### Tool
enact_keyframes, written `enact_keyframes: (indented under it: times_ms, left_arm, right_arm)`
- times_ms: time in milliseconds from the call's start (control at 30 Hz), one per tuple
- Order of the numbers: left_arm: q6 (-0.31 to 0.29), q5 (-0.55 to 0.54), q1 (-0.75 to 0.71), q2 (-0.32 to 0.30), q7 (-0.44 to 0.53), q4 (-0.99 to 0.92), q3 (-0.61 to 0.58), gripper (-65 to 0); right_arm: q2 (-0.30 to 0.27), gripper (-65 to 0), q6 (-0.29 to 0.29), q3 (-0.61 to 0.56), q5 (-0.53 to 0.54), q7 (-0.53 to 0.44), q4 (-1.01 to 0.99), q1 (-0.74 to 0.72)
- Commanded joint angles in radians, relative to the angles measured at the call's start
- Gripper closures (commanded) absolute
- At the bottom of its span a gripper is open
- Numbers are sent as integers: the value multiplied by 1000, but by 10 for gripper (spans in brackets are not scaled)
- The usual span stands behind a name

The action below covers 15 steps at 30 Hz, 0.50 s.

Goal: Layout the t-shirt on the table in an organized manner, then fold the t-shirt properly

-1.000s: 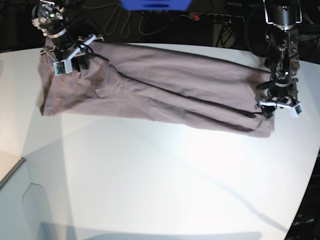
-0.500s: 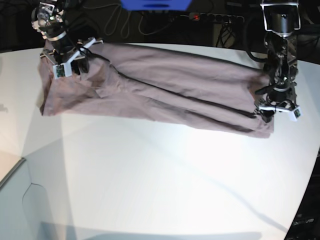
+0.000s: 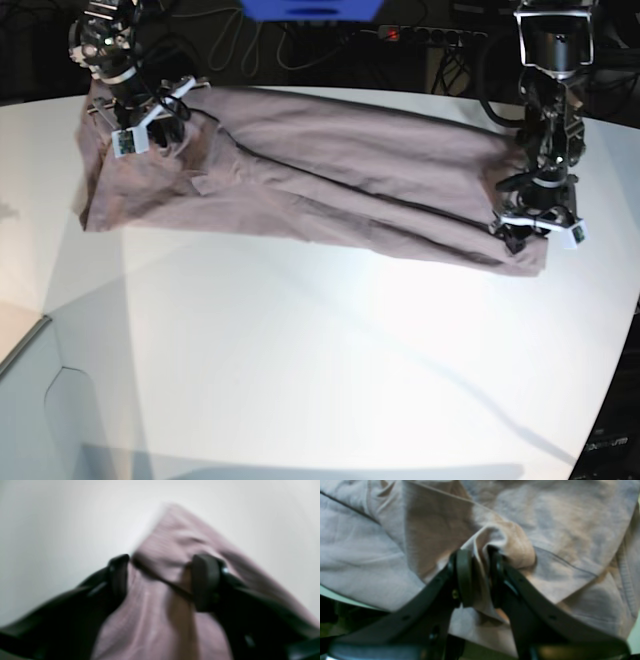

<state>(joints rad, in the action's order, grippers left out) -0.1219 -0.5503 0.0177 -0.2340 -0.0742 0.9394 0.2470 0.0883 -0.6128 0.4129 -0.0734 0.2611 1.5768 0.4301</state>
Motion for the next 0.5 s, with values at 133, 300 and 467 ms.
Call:
enact_keyframes:
  times_ms: [133, 300, 467]
  left_arm:
    - [-51, -4, 3, 3, -39, -39, 1, -130]
    - [-52, -6, -2, 3, -39, -27, 1, 0]
    - [-49, -6, -19, 0, -36, 120, 1, 0]
  right_arm:
    - [-5, -136, -2, 4, 11, -24, 18, -14]
    - [-5, -136, -2, 1, 11, -24, 17, -15]
    - [-14, -136, -2, 4, 11, -24, -59, -73]
